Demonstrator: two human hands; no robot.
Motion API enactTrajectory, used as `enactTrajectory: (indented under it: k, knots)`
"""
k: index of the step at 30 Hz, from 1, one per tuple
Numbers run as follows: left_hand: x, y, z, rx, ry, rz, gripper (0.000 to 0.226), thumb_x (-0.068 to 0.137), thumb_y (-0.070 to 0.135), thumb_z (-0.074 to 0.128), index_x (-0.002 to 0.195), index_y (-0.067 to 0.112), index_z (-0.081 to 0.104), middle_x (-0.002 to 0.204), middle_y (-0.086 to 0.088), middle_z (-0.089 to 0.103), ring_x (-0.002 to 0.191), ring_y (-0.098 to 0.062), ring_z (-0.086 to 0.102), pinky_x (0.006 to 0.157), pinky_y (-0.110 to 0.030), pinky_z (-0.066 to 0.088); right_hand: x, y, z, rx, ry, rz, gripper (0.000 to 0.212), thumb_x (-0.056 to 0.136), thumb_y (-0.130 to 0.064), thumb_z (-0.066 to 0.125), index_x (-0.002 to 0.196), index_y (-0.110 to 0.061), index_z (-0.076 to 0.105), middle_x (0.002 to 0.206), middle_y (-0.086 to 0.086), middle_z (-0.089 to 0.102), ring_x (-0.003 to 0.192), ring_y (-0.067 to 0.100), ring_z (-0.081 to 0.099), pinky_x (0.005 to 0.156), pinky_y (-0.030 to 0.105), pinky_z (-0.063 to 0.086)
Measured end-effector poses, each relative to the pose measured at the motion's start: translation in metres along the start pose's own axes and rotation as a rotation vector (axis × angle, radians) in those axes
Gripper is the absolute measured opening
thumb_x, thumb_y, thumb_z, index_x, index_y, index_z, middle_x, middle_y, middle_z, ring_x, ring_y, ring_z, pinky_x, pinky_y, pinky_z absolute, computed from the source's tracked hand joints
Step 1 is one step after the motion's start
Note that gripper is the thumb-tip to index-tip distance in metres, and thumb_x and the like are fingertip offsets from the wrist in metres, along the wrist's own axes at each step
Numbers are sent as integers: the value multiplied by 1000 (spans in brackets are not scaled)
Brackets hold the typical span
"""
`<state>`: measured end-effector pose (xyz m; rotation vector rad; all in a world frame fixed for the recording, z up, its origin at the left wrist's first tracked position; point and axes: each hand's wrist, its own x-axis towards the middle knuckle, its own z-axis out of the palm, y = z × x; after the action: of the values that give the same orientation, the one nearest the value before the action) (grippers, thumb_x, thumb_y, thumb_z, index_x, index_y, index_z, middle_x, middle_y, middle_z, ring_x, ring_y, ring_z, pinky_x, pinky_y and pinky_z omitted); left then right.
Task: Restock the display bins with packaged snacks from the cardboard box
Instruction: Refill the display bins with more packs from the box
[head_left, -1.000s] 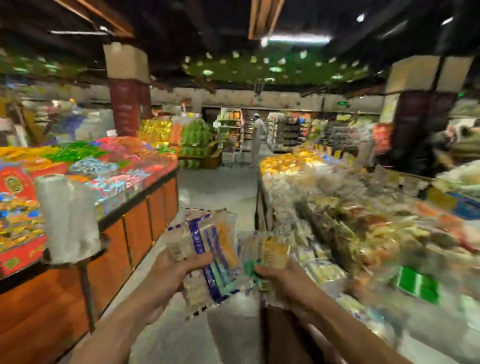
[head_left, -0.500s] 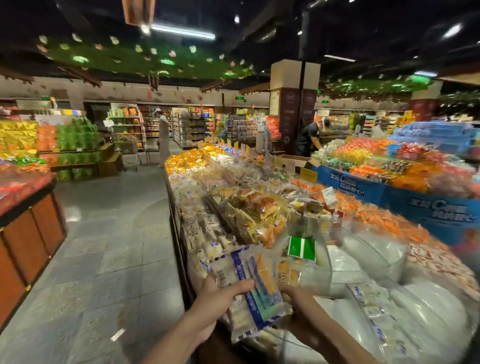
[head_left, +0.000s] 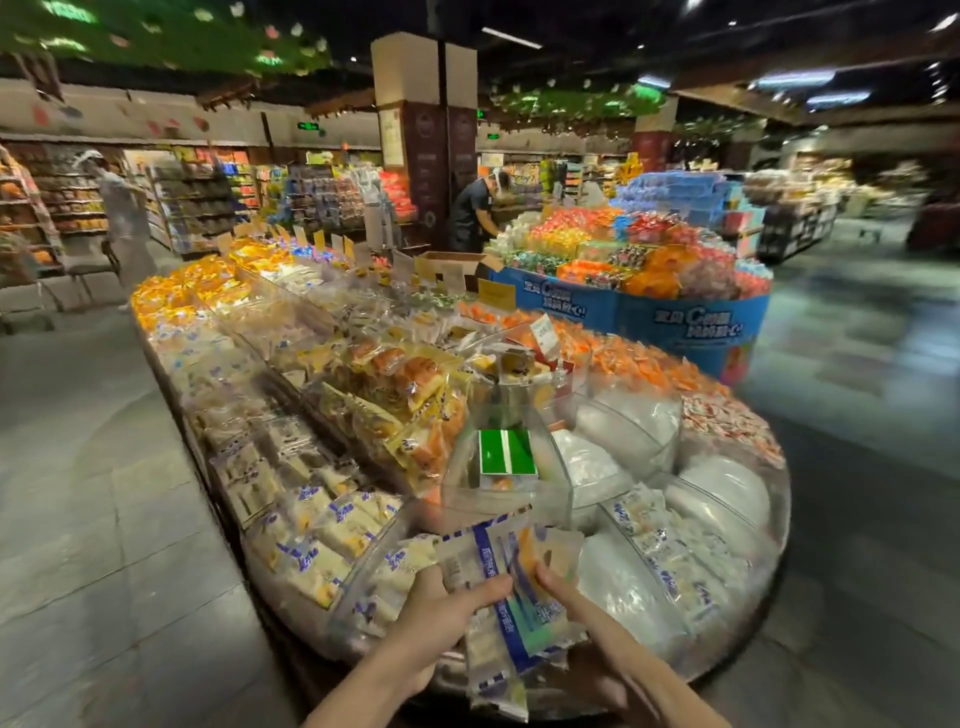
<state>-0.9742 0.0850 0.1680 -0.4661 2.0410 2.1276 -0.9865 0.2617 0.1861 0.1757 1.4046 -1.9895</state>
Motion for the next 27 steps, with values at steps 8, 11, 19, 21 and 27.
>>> enactTrajectory:
  k: [8, 11, 19, 21, 27]
  knots:
    - [49, 5, 34, -28, -159, -115, 33, 92, 27, 70, 112, 19, 45, 113, 7, 58, 86, 2, 55, 62, -12, 52, 31, -22, -47, -80, 21, 1, 50, 76, -56, 73, 112, -22, 65, 129, 11, 64, 109, 24, 61, 92, 31, 46]
    - [67, 18, 42, -133, -96, -130, 81, 90, 35, 71, 148, 9, 22, 148, -1, 42, 125, -16, 46, 109, -34, 36, 60, -31, -70, 10, 54, 69, 44, 82, -35, 69, 116, -7, 65, 126, 28, 64, 107, 40, 67, 90, 45, 54]
    - [100, 21, 42, -343, 37, -270, 44, 91, 34, 68, 127, 12, 54, 102, -10, 77, 87, -21, 75, 60, -30, 58, 121, -61, -104, 57, -57, 153, 37, 83, -14, 65, 115, 3, 66, 116, 31, 67, 91, 42, 73, 79, 54, 57]
    - [103, 21, 41, -386, 52, -310, 36, 96, 34, 61, 124, 12, 62, 107, -12, 75, 91, -23, 74, 65, -31, 58, 130, -67, -108, 33, -94, 166, 29, 80, -13, 66, 102, 3, 75, 107, 28, 71, 78, 37, 75, 67, 47, 62]
    - [116, 4, 46, -610, 50, -364, 46, 90, 33, 62, 128, 8, 63, 122, -20, 68, 106, -31, 67, 101, -45, 51, 142, -77, -133, 35, -108, 207, 12, 78, -8, 73, 84, -1, 81, 100, 22, 75, 75, 35, 75, 59, 40, 61]
